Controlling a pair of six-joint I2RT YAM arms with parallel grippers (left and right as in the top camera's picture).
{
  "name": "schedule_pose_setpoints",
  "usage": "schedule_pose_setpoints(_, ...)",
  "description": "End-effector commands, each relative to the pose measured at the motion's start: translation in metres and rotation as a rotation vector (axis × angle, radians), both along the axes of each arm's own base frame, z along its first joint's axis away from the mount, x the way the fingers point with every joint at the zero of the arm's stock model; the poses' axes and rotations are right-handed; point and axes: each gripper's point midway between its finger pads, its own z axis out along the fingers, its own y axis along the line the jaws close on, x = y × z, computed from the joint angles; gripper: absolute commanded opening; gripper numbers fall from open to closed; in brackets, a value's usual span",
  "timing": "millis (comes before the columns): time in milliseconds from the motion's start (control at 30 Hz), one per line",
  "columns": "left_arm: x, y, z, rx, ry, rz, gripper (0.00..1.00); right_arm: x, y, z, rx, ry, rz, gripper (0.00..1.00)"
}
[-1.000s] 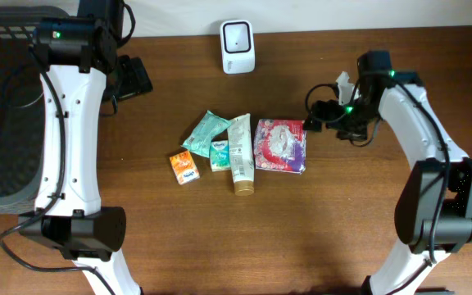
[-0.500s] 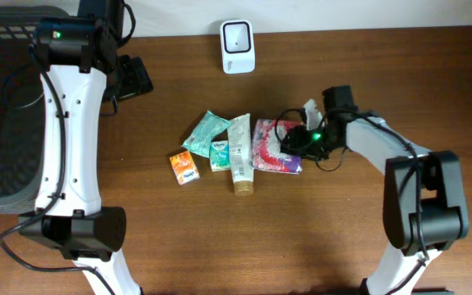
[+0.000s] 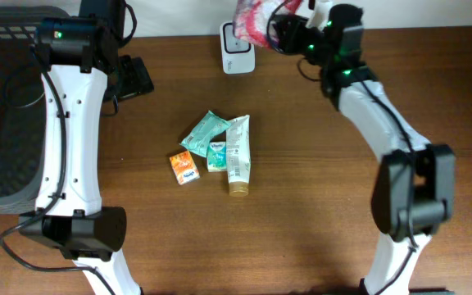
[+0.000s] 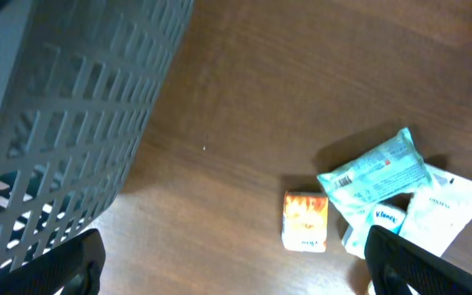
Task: Scan the item barcode
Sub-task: 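Lift the diaper pack with the right gripper and hold it over the scanner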
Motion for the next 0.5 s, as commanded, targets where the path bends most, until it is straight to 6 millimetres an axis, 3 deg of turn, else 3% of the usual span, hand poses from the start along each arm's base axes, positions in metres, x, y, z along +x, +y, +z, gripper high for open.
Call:
schedule_pose_setpoints(0,-0.004,0.001,0.014,0.006,-0.039,0.001,0.99,0.019,0.027,-0.04,0.171,0.07,-0.056,0.04)
schedule_pose_setpoints(33,-0.004,0.001,0.014,0.006,-0.039,0.001,0.99,0.027,0.032,-0.058,0.201,0.088,-0.116,0.04)
schedule_pose_setpoints(133,-0.004,0.001,0.014,0.006,-0.04,0.001,0.99,0.032,0.046,-0.084,0.181,0.093,-0.211,0.04)
schedule_pose_setpoints(300,-0.004,0.001,0.014,0.006,-0.039,0.001,0.99,0.033,0.078,-0.079,0.182,0.062,-0.228,0.05)
schedule_pose_setpoints(467,-0.004,0.001,0.014,0.006,-0.039,0.001,0.99,0.04,0.066,-0.078,0.18,0.052,-0.279,0.07)
